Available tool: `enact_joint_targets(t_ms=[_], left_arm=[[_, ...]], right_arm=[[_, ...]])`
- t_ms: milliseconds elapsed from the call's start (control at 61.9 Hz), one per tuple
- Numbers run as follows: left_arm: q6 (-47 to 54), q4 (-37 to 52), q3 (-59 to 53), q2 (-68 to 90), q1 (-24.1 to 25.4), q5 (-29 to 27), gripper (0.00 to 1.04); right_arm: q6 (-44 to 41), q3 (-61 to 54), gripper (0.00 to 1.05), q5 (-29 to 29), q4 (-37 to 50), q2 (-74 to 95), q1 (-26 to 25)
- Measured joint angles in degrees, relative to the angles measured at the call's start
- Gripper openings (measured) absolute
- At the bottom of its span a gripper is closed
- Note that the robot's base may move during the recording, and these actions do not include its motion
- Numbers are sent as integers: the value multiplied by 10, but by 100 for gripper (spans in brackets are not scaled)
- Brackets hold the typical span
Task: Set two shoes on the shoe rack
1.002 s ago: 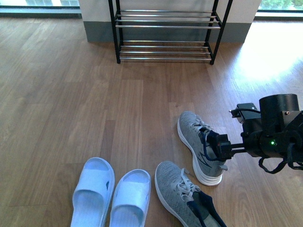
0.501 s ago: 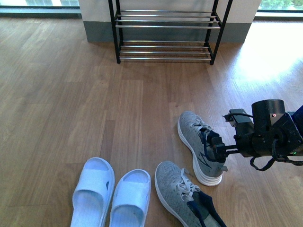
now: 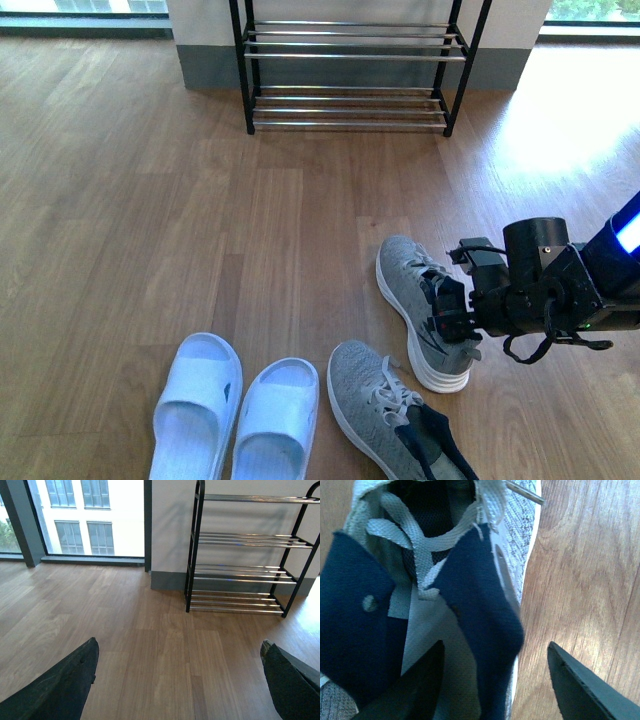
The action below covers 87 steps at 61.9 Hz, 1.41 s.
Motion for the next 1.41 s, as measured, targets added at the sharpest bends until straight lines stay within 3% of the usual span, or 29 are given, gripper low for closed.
enact_joint_targets(t_ms=[339, 630, 970, 1261, 1406], left_arm=[[0, 0, 0, 0, 0, 0, 95], [0, 0, 0, 0, 0, 0, 95], [0, 0, 0, 0, 0, 0, 95], [0, 0, 0, 0, 0, 0, 95], [0, 0, 0, 0, 0, 0, 95]], right_arm=[[13, -34, 2, -3, 30, -13, 1], [56, -179, 1, 0, 111, -121, -5], [129, -445, 1, 0, 167, -462, -68], [150, -593, 1, -63, 27, -891, -156], [158, -619, 1, -80, -17, -992, -174]])
